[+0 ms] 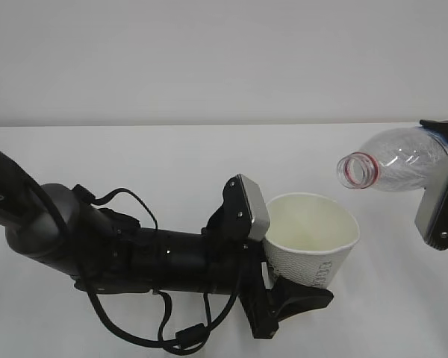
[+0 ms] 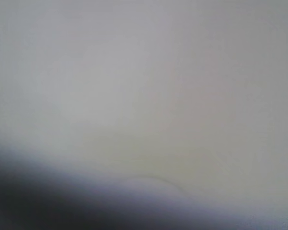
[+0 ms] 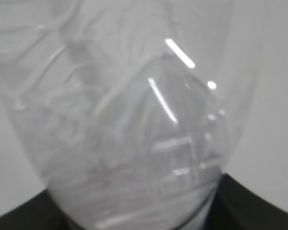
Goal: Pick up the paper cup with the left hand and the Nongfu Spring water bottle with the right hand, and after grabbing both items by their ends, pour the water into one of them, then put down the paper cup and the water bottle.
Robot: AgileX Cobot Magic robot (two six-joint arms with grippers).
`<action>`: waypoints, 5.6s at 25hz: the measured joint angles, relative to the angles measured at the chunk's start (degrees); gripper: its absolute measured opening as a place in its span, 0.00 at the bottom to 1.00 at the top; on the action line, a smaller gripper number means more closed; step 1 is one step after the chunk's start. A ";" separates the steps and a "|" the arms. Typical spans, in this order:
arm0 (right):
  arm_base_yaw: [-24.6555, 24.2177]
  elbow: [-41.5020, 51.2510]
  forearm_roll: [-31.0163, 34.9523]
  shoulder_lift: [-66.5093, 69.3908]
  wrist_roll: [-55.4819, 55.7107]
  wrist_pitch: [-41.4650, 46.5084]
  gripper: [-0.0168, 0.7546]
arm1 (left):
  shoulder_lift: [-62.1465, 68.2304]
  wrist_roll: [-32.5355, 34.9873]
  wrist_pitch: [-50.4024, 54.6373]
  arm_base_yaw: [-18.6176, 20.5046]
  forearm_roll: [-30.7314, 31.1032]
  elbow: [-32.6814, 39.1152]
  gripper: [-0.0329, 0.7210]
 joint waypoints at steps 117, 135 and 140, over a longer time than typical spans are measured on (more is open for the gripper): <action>0.00 0.00 0.91 0.00 -10.26 -3.55 0.55 | 0.00 0.00 0.00 0.00 0.00 0.00 0.72; 0.00 0.00 1.36 0.00 -10.46 -3.55 0.55 | 0.00 0.00 0.00 0.00 0.00 0.00 0.72; 0.00 0.00 1.36 0.00 -10.72 -3.64 0.55 | 0.00 0.00 0.00 0.00 0.00 0.00 0.72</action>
